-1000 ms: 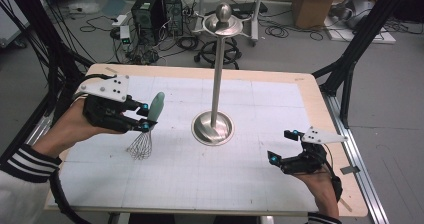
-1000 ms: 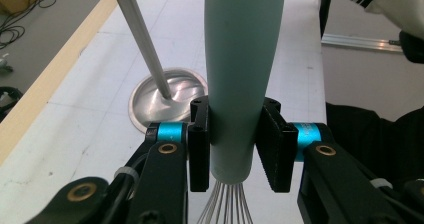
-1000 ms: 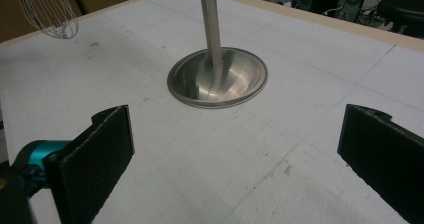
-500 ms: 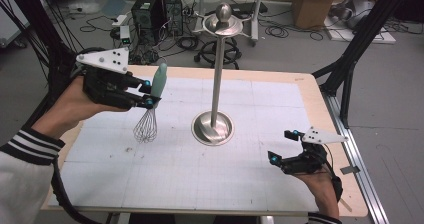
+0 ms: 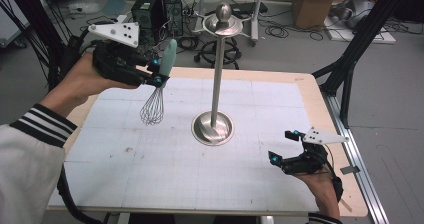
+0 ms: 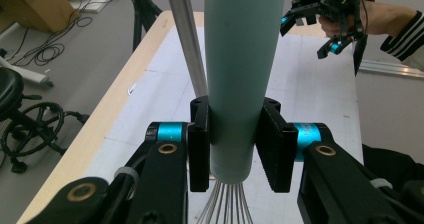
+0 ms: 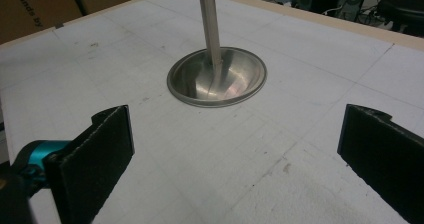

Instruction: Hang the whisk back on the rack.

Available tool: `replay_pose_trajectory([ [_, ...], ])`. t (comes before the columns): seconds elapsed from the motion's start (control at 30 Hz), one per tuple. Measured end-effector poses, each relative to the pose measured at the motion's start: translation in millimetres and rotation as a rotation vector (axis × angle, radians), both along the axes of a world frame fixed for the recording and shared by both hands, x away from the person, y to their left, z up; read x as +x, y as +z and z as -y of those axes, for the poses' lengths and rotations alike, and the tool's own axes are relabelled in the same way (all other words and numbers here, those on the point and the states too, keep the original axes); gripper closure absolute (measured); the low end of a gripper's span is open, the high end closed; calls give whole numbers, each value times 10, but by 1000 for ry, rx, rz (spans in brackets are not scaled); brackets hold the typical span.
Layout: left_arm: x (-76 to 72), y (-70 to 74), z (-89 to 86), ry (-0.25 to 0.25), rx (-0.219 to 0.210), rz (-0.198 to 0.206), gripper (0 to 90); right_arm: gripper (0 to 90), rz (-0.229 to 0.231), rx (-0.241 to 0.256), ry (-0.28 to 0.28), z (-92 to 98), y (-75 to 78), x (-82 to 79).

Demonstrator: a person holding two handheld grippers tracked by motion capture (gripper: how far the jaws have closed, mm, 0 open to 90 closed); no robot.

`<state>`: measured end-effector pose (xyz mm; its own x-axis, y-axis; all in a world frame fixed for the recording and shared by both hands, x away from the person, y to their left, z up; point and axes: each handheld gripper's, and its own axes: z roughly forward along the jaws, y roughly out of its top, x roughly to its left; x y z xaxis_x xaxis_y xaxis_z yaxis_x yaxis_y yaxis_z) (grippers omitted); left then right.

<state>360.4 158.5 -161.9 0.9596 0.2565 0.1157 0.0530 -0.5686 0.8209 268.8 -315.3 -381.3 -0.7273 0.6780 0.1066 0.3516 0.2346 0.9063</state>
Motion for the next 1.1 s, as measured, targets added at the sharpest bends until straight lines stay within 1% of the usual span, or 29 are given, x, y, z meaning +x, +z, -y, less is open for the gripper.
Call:
replay_pose_trajectory([
  [0.1,65,22,49,-4,1,1,692,7,-3,-1,-1,-1,-1,-7],
  [0.17,116,24,80,-7,-9,5,692,7,-1,-2,0,0,-5,-6],
  [0.33,212,17,144,-11,-11,-7,692,7,-5,4,-9,18,-27,4],
  [0.43,269,47,166,-13,-10,-9,692,7,-6,0,-8,23,-35,6],
  [0.5,287,66,188,-17,-12,-1,692,7,-5,0,-7,25,-35,4],
  [0.63,336,79,253,-13,-20,-10,692,7,-7,3,-3,28,-30,-1],
  [0.67,350,80,264,-16,-11,-7,692,7,-7,3,-2,28,-30,-1],
  [0.7,354,75,275,-16,-13,-11,692,7,-7,2,-2,28,-30,-1],
  [0.73,364,74,284,-13,-7,-5,692,7,-8,2,-2,27,-29,-1],
  [0.8,379,65,300,-10,-11,-14,692,7,-7,3,-1,26,-28,-2],
  [0.83,385,65,304,-9,-2,-10,692,7,-6,4,-1,27,-27,-1],
  [0.93,400,58,325,-7,4,-7,693,7,-6,4,-1,29,-27,0],
  [1.0,415,61,329,1,-6,-11,692,7,-4,4,0,29,-28,0],
  [1.03,423,63,327,-4,-9,-9,692,7,-2,3,-1,31,-26,1],
  [1.07,430,62,329,-5,-11,-15,692,7,-2,3,0,31,-26,1],
  [1.1,434,62,335,-1,-7,-14,692,7,-2,4,-1,31,-25,0],
])
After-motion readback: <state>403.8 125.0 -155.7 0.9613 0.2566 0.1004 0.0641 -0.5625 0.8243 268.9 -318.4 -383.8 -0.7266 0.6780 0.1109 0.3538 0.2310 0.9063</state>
